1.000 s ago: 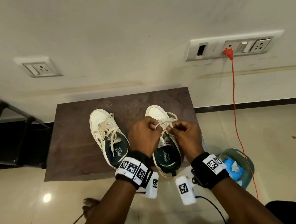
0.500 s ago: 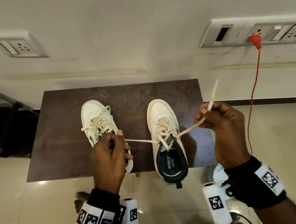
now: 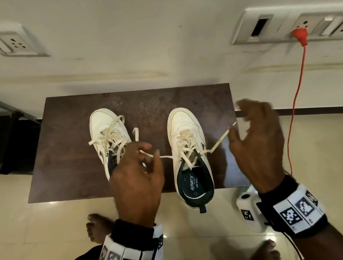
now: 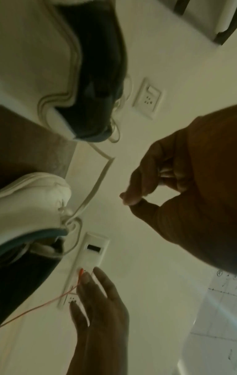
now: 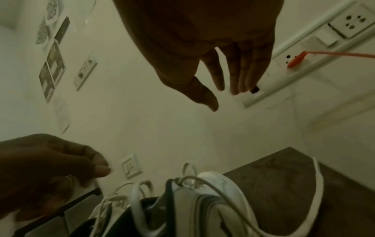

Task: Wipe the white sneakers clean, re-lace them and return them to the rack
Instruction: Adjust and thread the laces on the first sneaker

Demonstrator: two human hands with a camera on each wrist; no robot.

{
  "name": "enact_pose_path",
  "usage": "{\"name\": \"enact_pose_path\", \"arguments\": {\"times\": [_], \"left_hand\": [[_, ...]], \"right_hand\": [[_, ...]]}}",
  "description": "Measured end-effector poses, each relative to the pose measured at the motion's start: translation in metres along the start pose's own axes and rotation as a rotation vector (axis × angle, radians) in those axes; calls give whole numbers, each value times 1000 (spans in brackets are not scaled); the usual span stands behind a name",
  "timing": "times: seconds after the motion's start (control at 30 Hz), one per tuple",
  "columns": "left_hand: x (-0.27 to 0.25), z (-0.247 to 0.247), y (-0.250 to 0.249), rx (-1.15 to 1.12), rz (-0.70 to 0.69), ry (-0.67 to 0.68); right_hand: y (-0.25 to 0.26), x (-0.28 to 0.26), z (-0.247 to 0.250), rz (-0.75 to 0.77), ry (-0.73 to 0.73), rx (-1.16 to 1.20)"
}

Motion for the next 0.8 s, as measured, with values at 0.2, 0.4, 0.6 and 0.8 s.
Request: {"name": "enact_pose_path", "arguments": {"times": [0.2,0.4,0.6,0.8], "left_hand": [[-1,-56,-7,29,-129,376],[12,-54,-2,-30,-76,294],[43,-70,-9,136,-123,362],[31,-85,3,163,-131,509]], "right_hand": [[14,-23,-53,100,504,-8],[6,-15,-67,-22,505,121],[3,-5,-95,-78,547,248],[-6,-6,-84,-53,575,323]]}}
Point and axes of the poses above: each hand's wrist, its own x-axis towards the middle knuckle, its own z-axis out of the back of the hand, y = z × x, the point moved 8 cm from there along x, towards the middle knuckle, and after that the axes turned 12 degrees about -z, right-handed, at the moved point
